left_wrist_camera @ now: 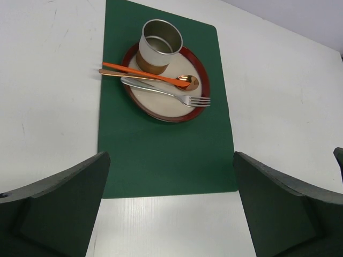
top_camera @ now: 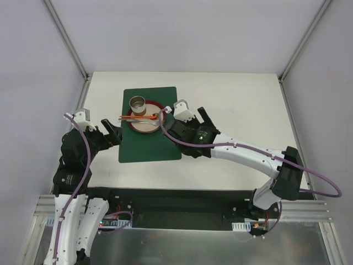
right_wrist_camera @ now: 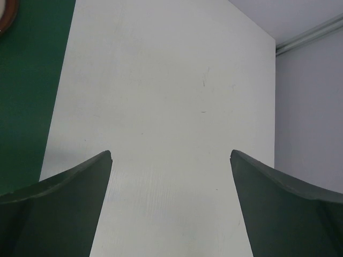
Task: Set the dinner table for one person
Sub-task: Move the plate to the center of the board.
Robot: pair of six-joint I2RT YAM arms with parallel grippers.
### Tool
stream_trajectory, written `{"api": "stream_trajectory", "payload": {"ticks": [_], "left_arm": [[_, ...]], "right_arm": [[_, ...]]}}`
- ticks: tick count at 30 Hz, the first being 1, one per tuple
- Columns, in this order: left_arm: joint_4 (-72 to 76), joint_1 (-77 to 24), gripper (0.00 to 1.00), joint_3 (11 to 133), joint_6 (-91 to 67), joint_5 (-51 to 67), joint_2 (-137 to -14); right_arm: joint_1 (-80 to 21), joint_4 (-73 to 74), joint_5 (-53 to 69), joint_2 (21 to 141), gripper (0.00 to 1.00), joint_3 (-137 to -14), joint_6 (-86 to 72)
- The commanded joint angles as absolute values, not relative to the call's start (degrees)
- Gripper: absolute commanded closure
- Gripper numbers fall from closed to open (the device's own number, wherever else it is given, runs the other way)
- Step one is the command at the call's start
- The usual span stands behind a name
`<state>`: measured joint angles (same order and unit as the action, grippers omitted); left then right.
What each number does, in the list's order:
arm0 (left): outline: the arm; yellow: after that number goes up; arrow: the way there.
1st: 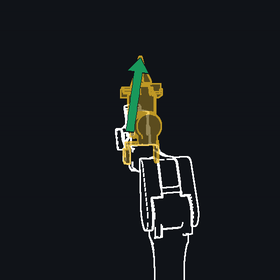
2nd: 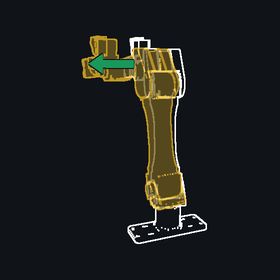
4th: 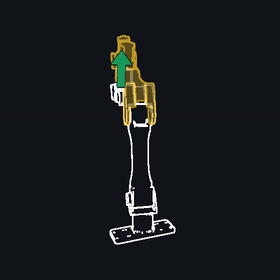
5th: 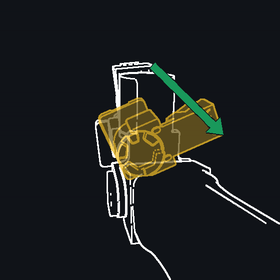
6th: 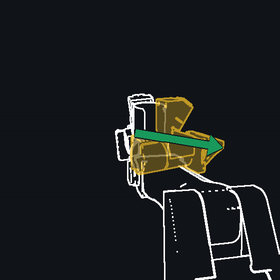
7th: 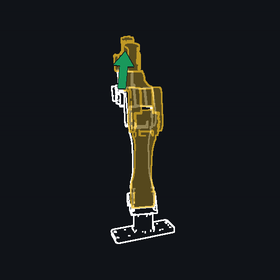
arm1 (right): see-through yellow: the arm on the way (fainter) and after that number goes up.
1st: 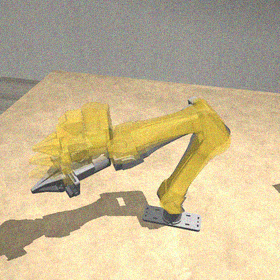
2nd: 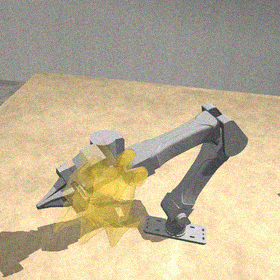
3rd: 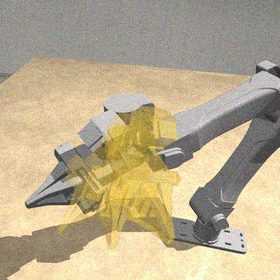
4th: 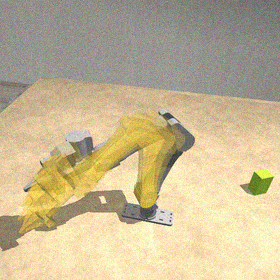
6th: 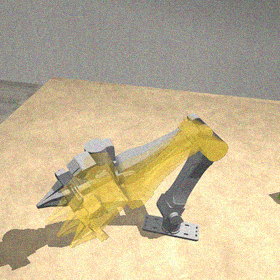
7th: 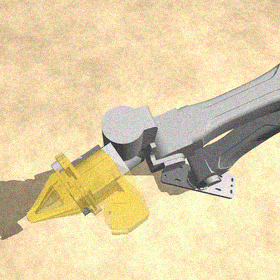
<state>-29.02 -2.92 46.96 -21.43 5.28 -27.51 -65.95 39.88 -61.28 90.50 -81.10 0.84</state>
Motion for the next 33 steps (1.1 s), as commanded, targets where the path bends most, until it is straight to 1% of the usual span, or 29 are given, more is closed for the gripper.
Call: {"api": "stream_trajectory", "payload": {"ticks": [1,4,8,10,13,16,18,21,23,24,25,26,27,28,30,31,33], "left_arm": [[-29.0,-2.7,0.01,49.4,-20.9,3.9,-29.6],[-30.9,-2.7,0.01,52.3,-19.5,5.2,-32.3],[-35.7,-2.7,0.01,56.5,-21.1,1.1,-37.8],[-37.8,-2.7,0.01,57.9,-20.7,2.4,-39.4],[-40.4,-2.7,0.01,58.9,-24.8,0.6,-41.7],[-41.7,-2.6,0.01,60.1,-28.7,2.2,-43.4],[-41.7,-2.6,0.01,61.5,-29.4,7.0,-44.0],[-41.8,-2.6,0.01,63.9,-26.8,12.9,-43.5],[-41.4,-2.6,0.01,64.1,-26.0,14.5,-41.4],[-41.3,-2.6,0.01,63.7,-26.0,12.3,-40.0],[-41.4,-2.7,0.01,63.4,-25.2,11.0,-37.6],[-41.0,-2.7,0.01,63.0,-23.9,9.6,-36.1],[-41.0,-2.6,0.01,62.2,-23.6,5.1,-35.2],[-41.0,-2.7,0.01,61.8,-23.5,3.2,-33.1],[-41.0,-2.6,0.01,60.8,-22.6,-0.1,-31.6],[-41.0,-2.7,0.01,60.6,-22.2,-3.1,-31.1],[-41.0,-2.6,0.01,60.1,-21.1,-4.2,-31.5]], "right_arm": [[-66.1,41.0,-63.2,91.2,0.03,-83.9,0.3],[-66.1,41.0,-63.3,91.5,0.03,-84.2,-1.1],[-66.1,40.9,-63.5,91.1,0.03,-84.3,-1.3],[-66.0,40.6,-63.5,90.9,0.03,-84.4,-1.3],[-66.0,40.5,-63.5,90.4,0.03,-84.6,-1.4],[-65.7,39.8,-62.5,89.6,0.03,-84.8,-1.7],[-64.9,38.5,-61.4,88.9,0.03,-85.0,-1.6],[-61.7,36.7,-54.9,88.2,0.03,-86.3,-1.3],[-58.6,34.3,-47.5,88.2,0.03,-87.4,-0.7],[-57.5,32.1,-44.9,88.2,0.03,-87.5,-0.3],[-56.4,30.8,-38.9,88.5,0.03,-87.8,1.1],[-54.7,29.2,-35.6,88.9,0.04,-87.9,2.1],[-54.0,26.1,-32.7,90.1,0.04,-88.2,3.3],[-53.4,24.9,-28.1,90.9,0.04,-88.4,4.7],[-51.5,21.6,-22.5,93.8,0.03,-89.3,5.5],[-50.8,20.1,-17.8,94.8,0.04,-89.3,5.7],[-48.3,14.4,-12.9,96.7,0.03,-87.6,5.5]]}}
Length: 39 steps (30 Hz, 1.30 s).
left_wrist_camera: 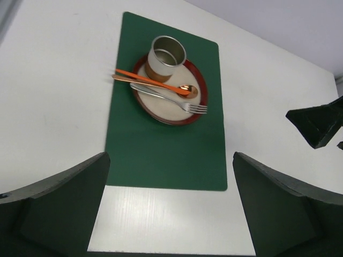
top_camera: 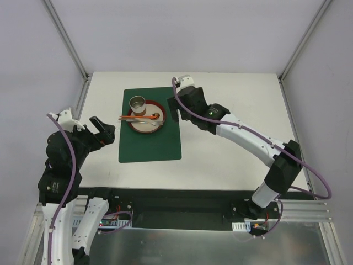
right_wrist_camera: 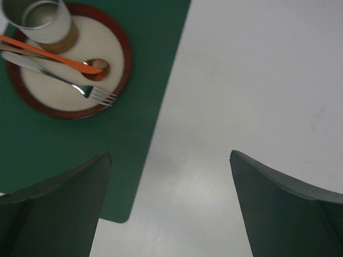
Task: Set the dinner table for one person
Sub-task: Move the plate to the center of the board.
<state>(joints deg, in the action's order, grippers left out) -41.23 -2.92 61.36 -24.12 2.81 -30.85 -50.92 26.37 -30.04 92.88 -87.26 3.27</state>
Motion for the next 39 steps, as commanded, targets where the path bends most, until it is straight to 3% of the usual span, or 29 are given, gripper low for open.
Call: {"api": "stream_trajectory", "payload": {"ticks": [1,5,9,13,17,19,23,28,32,39], "left_arm": [[-41.0,-2.6,0.01,60.0,-20.7,-4.5,-32.2],[-41.2,-2.7,0.01,59.1,-19.2,-5.6,-34.4],[-41.4,-2.7,0.01,58.7,-19.3,-6.7,-36.8],[-41.3,-2.6,0.01,59.0,-19.7,-7.7,-40.2],[-41.2,-2.6,0.01,59.8,-20.0,-8.2,-43.0],[-41.2,-2.6,0.01,60.2,-20.0,-8.5,-44.5],[-41.3,-2.6,0.01,61.1,-20.0,-8.6,-46.1],[-41.0,-2.6,0.01,61.3,-20.3,-7.9,-47.2],[-41.0,-2.6,0.01,60.6,-20.7,-7.2,-47.5],[-40.8,-2.6,0.01,60.6,-21.0,-6.2,-46.9]], "right_arm": [[-47.2,12.6,-8.5,98.2,0.03,-86.7,4.8],[-39.3,4.1,3.3,103.2,0.03,-84.2,-2.2],[-35.2,2.5,7.6,110.6,0.03,-88.9,-3.7],[-32.7,9.6,10.4,120.6,0.02,-103.4,-2.9],[-32.0,21.5,11.4,133.7,0.01,-128.2,-1.8],[-32.0,22.8,12.2,136.0,0.04,-132.4,-2.4],[-32.0,18.0,12.5,134.2,0.06,-128.1,-4.4],[-32.3,12.4,13.2,128.1,0.10,-114.1,-6.5],[-34.1,14.0,14.4,127.2,0.17,-111.2,-4.3],[-36.7,14.9,16.4,126.2,0.20,-110.2,-0.7]]}}
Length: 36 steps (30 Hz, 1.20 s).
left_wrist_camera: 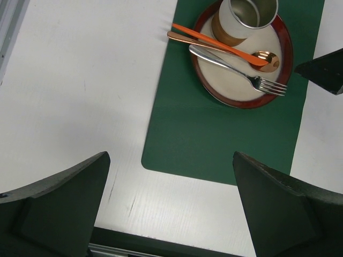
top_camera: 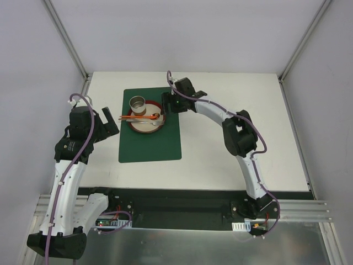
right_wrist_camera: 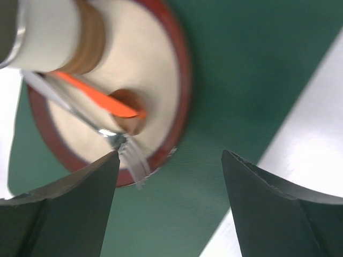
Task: Set the dinner table for one person
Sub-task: Move the plate to the center of the board.
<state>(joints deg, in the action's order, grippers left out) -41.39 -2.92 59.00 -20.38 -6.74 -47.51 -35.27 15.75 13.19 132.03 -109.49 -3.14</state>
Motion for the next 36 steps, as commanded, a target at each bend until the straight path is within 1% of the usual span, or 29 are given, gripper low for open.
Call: {"api": "stream_trajectory", "payload": {"ticks": [1,5,8,12,14,17,21,22,24,26,36], "left_arm": [[-40.8,-2.6,0.01,60.9,-20.9,-6.2,-47.0],[-40.9,-2.6,0.01,61.7,-20.5,-5.6,-47.5],[-40.8,-2.6,0.01,61.6,-20.7,-5.1,-47.0],[-40.9,-2.6,0.01,60.8,-20.9,-5.5,-46.4],[-40.9,-2.6,0.01,60.5,-20.9,-6.1,-46.2],[-40.8,-2.6,0.01,60.5,-20.7,-6.5,-46.1],[-40.9,-2.6,0.01,60.7,-20.5,-6.8,-46.4],[-40.8,-2.6,0.01,60.7,-20.5,-6.9,-46.4],[-40.9,-2.6,0.01,60.6,-20.5,-6.9,-46.7],[-40.9,-2.6,0.01,60.6,-20.5,-6.9,-46.9],[-40.9,-2.6,0.01,60.7,-20.1,-7.6,-46.8]], "right_arm": [[-36.7,15.1,17.0,126.1,0.20,-110.8,-0.5],[-36.9,15.4,17.9,125.8,0.26,-110.9,-0.8],[-36.8,13.9,18.9,125.4,0.30,-108.4,-1.7],[-36.7,10.3,19.5,124.5,0.31,-103.6,-3.1],[-36.8,8.9,19.9,124.6,0.33,-102.5,-3.8],[-36.6,8.1,20.9,125.9,0.36,-102.2,-4.7],[-36.4,7.3,21.9,127.3,0.38,-102.6,-5.6],[-36.3,7.2,22.1,127.4,0.40,-102.9,-5.7],[-36.2,7.3,22.5,128.1,0.42,-103.4,-5.9],[-36.0,7.2,22.9,128.9,0.46,-104.0,-6.1],[-34.7,4.6,25.0,131.6,0.47,-103.4,-8.7]]}}
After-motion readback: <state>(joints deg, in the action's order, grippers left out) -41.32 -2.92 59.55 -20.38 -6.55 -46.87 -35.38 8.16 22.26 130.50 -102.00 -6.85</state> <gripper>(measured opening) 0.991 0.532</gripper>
